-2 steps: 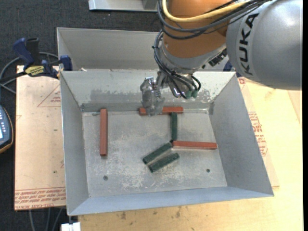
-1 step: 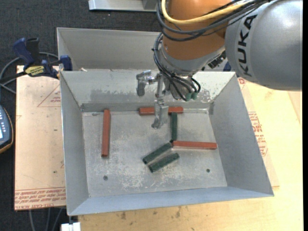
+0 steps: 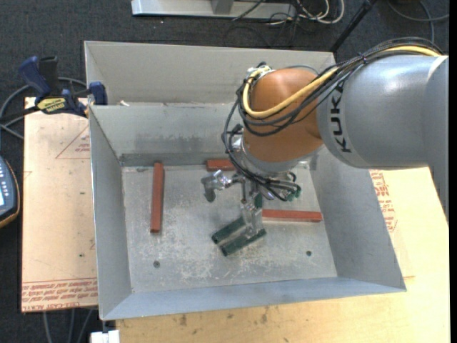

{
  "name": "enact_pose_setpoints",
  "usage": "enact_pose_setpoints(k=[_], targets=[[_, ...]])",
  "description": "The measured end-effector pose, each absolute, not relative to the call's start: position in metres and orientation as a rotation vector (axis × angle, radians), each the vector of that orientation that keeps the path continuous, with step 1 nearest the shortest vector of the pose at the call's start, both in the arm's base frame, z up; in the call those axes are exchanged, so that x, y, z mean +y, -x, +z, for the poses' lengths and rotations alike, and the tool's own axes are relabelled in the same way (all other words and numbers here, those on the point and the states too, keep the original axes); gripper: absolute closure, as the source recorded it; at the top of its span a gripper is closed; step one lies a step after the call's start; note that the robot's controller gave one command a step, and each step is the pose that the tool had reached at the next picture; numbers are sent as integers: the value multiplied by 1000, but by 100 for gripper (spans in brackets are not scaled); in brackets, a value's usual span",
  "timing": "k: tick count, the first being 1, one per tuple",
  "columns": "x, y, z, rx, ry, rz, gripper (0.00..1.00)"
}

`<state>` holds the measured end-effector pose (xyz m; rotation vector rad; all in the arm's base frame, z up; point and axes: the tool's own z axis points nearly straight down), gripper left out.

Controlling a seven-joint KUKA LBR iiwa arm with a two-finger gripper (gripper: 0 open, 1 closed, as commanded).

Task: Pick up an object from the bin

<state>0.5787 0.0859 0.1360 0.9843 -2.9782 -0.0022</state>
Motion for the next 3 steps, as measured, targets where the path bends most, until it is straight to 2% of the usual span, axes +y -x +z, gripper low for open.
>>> enact_pose_setpoints(k=[1,2,3], targets=[[28,-523,68,-3043,-761,-2,0],[29,-525,70,-3048,-765,-2,100],[-1,-553,208,-3003,-962,5,100]])
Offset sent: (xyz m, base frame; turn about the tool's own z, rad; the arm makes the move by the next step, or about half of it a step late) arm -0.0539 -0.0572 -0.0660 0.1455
